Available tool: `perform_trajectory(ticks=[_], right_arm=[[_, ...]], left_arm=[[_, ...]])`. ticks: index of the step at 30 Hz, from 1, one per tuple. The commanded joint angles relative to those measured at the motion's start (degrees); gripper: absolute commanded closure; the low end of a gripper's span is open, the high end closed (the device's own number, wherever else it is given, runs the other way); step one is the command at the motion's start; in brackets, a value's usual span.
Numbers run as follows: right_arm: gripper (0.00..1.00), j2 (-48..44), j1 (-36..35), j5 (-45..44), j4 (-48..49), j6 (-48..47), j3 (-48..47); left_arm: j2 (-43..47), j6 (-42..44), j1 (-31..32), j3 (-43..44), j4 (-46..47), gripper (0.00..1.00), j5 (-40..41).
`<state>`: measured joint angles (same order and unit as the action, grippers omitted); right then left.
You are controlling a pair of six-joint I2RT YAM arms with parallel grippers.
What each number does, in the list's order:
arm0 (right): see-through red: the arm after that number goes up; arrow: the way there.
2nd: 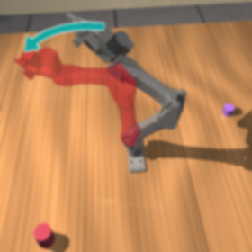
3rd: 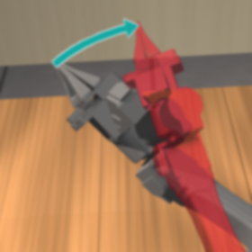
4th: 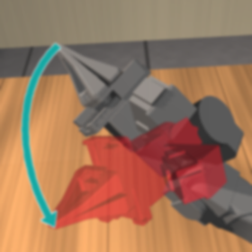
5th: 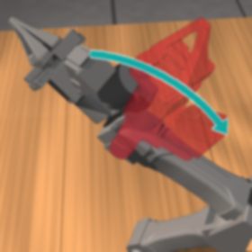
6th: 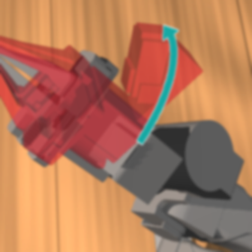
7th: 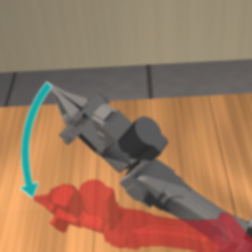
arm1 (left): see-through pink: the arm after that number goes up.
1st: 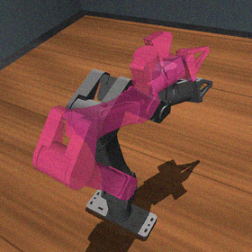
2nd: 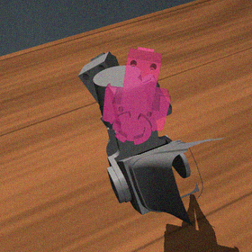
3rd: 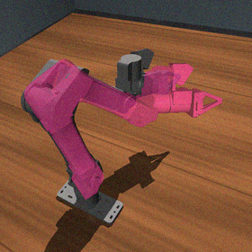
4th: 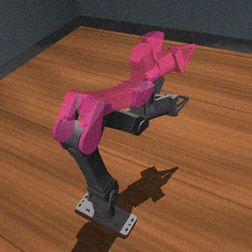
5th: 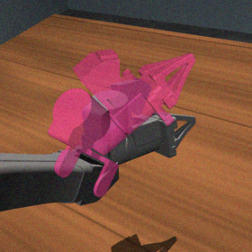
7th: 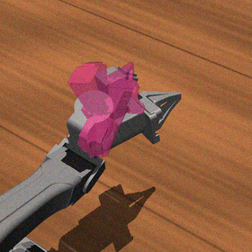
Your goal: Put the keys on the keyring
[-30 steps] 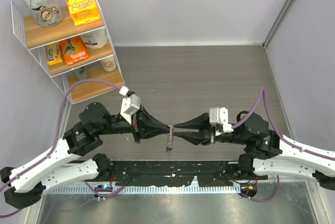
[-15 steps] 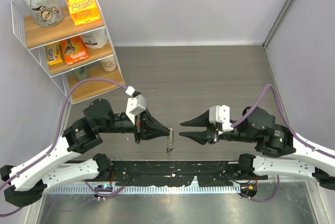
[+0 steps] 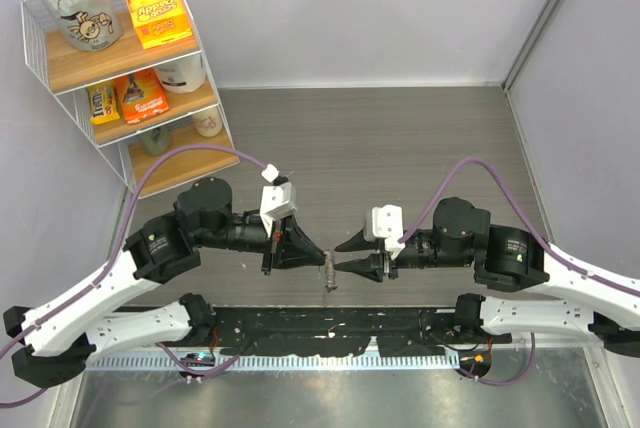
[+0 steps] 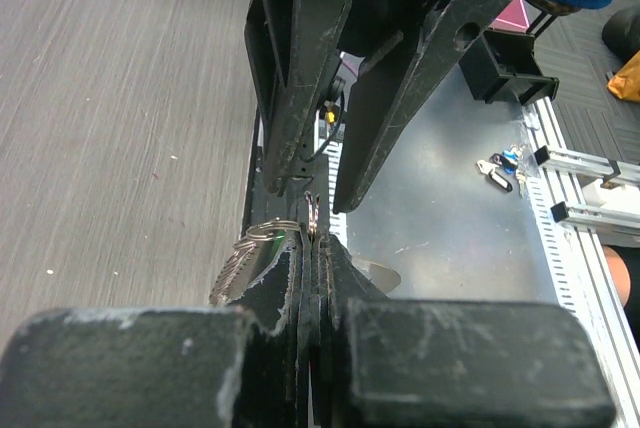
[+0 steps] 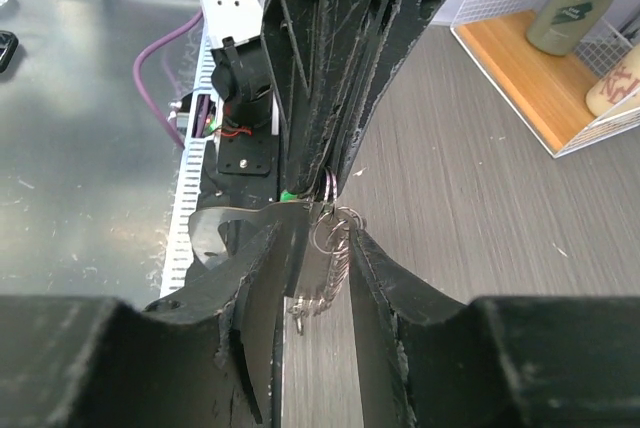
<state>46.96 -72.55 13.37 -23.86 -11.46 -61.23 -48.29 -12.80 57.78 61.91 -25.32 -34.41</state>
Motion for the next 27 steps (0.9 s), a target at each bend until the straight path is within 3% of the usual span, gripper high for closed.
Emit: perform_trajectory(ticks=[1, 16, 27], right_arm=[[0.61, 0.2, -0.2, 1.3, -1.1, -0.5, -3.5], [0.62, 4.3, -0.2, 1.3, -2.3, -0.2, -5.7], [0.75, 6.1, -0.2, 2.1, -4.2, -0.4, -6.9]], left_arm=[[-0.3, 1.7, 0.1, 3.0, -1.8, 1.00, -1.8], [-2.4, 3.6, 0.1, 4.0, -4.8, 1.00, -3.0], [-2.6, 4.2, 0.1, 4.1, -5.4, 1.00, -3.1]])
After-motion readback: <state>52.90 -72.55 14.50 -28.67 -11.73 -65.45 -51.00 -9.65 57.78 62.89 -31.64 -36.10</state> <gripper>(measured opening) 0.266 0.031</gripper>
